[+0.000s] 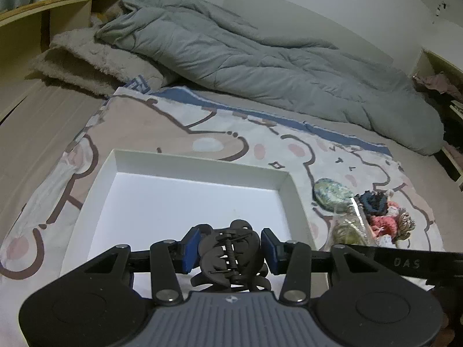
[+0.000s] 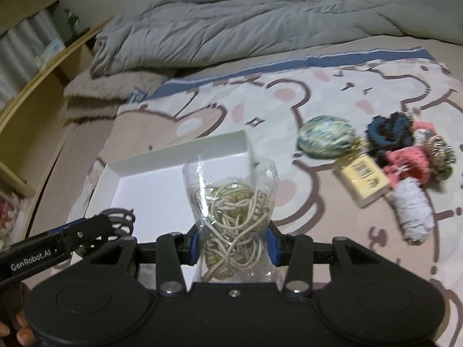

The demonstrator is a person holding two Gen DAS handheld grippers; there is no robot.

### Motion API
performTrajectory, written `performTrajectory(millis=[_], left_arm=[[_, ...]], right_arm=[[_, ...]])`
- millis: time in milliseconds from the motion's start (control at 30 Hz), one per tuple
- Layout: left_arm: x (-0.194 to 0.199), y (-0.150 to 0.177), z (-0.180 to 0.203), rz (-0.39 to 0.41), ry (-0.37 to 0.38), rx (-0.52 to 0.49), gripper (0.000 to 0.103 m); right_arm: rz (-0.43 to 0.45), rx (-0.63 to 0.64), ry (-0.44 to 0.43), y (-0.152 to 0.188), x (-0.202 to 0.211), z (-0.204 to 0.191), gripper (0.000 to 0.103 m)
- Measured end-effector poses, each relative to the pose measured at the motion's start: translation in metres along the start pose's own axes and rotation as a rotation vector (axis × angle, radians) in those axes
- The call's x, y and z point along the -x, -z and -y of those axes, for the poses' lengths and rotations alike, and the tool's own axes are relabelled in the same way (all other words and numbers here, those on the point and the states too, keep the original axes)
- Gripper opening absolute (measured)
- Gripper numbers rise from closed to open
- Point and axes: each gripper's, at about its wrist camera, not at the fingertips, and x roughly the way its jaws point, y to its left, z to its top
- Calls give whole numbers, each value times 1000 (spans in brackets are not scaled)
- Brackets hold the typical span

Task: Organize objects
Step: 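Carry the claw clip and rubber-band bag over the white box with both tools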

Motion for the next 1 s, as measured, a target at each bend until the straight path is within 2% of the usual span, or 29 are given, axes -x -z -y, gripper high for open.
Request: performTrajectory(millis=[233,500,567,700,1000], left_arm=[[-12,6,-6,-52,-13,-18,47],[-30,17,-10,-118,-35,-59,47],[-35,20,-11,-133,-37,-58,47],[-43,21,-12,-154,-37,-50,47],[-52,21,-8,-146,-9,-31,47]], right_arm=[[-78,5,-18,10,-23,-21,45],[-165,-2,12,21,-47,-26,46],[-173,6,31,22,-50,-28,48],[-180,13,49,21,-51,-28,60],[-188,9,31,20,-47,-24,60]])
